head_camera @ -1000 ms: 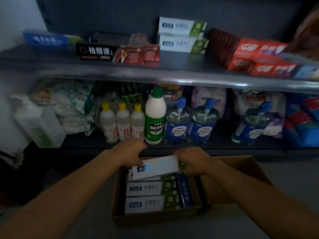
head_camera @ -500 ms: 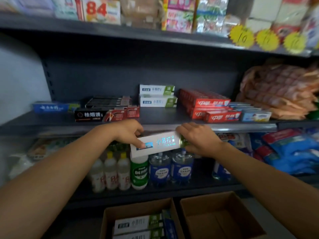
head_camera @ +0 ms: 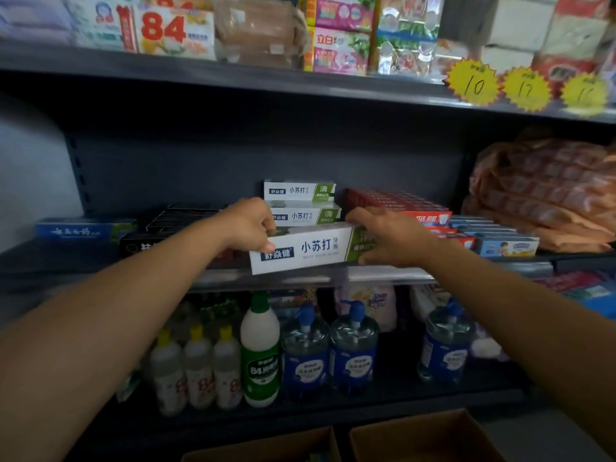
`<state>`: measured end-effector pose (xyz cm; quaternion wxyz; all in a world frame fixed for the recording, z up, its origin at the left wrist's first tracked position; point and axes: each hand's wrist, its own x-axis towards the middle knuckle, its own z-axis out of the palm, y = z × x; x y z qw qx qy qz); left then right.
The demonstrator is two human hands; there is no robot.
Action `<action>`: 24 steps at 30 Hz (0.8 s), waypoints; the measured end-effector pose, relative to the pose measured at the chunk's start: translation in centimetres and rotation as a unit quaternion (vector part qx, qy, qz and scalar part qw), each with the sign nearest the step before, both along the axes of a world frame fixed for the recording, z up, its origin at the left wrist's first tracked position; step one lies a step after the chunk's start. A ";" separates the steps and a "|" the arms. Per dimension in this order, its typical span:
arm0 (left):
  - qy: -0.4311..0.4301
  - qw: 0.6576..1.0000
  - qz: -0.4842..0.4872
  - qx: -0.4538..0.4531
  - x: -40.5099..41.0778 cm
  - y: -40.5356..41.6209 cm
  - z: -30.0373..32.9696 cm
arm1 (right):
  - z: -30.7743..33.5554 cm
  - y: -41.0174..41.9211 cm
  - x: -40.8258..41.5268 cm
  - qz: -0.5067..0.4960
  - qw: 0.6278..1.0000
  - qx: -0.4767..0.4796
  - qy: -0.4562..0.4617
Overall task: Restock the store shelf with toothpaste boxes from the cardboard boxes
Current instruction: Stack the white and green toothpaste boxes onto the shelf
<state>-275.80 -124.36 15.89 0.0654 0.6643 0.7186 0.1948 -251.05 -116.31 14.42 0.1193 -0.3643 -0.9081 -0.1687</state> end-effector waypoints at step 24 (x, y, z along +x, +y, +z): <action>0.188 0.982 0.028 -0.018 -3.0 18.1 -4.4 | -4.1 19.0 -6.5 -0.037 0.998 -0.031 -0.040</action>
